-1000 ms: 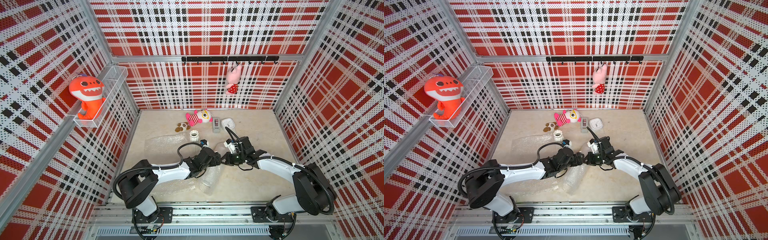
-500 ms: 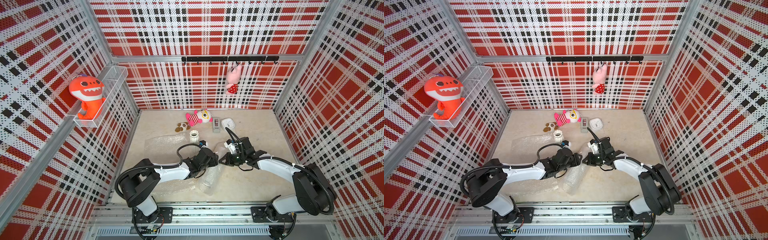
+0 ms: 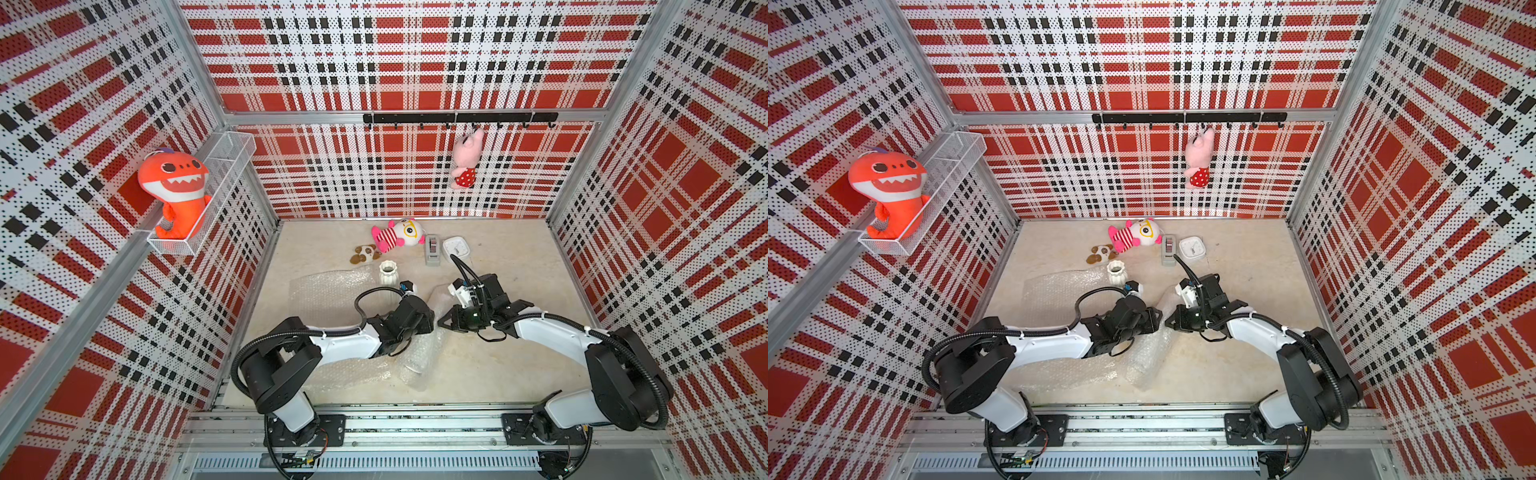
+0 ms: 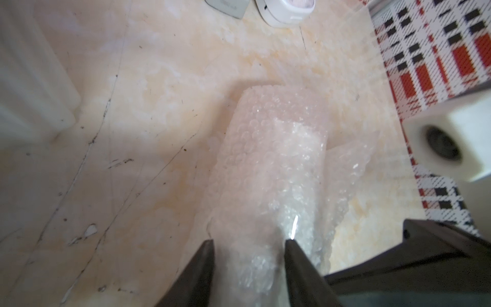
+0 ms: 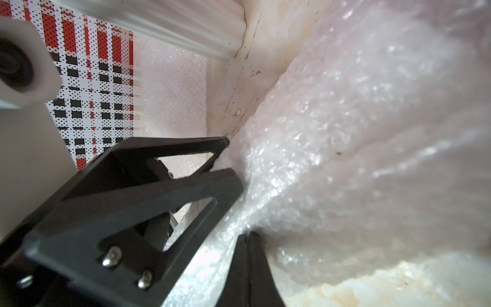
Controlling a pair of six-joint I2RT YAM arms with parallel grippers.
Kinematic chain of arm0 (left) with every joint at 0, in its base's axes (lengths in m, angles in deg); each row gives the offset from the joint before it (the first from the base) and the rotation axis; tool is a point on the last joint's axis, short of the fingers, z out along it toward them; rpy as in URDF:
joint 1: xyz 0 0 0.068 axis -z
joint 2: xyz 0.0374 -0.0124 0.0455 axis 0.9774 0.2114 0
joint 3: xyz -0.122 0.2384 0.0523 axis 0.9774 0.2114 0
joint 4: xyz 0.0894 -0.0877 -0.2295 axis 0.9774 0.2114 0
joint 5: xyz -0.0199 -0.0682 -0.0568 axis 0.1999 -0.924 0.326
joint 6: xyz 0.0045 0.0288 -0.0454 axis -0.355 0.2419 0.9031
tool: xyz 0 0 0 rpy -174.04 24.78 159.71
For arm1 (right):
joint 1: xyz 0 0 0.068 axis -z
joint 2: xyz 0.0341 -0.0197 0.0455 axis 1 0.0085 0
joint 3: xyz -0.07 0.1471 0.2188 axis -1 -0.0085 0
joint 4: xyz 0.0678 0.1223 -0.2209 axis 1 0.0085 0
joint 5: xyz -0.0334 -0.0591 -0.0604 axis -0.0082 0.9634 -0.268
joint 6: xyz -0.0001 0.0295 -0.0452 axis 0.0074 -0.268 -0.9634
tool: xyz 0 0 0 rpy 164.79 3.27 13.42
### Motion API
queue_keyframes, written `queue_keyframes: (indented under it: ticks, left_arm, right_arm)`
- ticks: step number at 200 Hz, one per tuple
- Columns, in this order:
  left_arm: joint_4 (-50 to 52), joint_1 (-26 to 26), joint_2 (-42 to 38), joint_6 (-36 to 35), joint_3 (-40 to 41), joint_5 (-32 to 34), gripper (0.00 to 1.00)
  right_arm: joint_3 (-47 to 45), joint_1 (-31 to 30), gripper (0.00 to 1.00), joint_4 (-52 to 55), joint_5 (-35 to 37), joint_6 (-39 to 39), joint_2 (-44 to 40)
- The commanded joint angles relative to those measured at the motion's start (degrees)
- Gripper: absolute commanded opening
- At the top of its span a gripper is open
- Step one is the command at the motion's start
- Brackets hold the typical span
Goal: Wrap vases in bubble wrap
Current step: Stick the tape on the bubble wrap.
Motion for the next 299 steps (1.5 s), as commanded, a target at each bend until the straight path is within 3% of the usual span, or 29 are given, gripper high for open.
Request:
queue_keyframes:
  ticks: [1, 30, 59, 125, 155, 168, 182, 204, 247, 299]
  left_arm:
    - [-0.1, -0.9, -2.3, 0.7, -0.9, -0.2, 0.58]
    - [-1.0, -1.6, 0.3, 1.3, -3.1, 0.3, 0.75]
    - [-1.6, -2.4, 3.4, 2.6, -3.0, 1.1, 0.78]
    - [-9.6, -2.2, 3.4, 2.5, 3.7, -2.5, 0.50]
    - [-9.3, -1.7, 3.1, 2.4, 3.7, -3.1, 0.47]
    - [-8.4, -1.8, 1.9, 1.8, 3.1, -2.4, 0.54]
    - [-7.2, -1.8, 0.4, 0.8, 2.4, -2.5, 0.74]
    - [-3.4, -1.3, -0.4, -2.1, 1.4, -3.9, 0.84]
    - [7.8, 1.5, -3.8, -7.4, 1.5, -2.8, 0.92]
    - [4.0, 1.1, -9.5, -8.9, 5.3, -7.6, 0.95]
  right_arm:
    - [0.4, -0.4, 0.00, 0.0, 0.7, -0.6, 0.8]
    - [0.2, -0.6, 0.00, -0.4, 0.5, -0.6, 1.2]
    - [0.2, -0.6, 0.00, -0.4, 0.3, -0.6, 1.0]
    - [0.5, -0.7, 0.00, -0.3, 0.4, -0.8, 1.3]
    - [0.7, -0.7, 0.00, -0.2, 0.5, -0.9, 1.6]
    - [0.9, -0.7, 0.00, 0.2, 0.8, -1.0, 1.4]
    - [1.1, -0.6, 0.00, 0.8, 1.3, -1.3, 1.3]
    - [1.3, -0.7, 0.00, 1.1, 1.5, -1.5, 1.4]
    - [2.2, -0.7, 0.00, 1.4, 1.6, -1.7, 1.2]
    - [2.5, -0.7, 0.00, 1.1, 1.6, -1.7, 1.9]
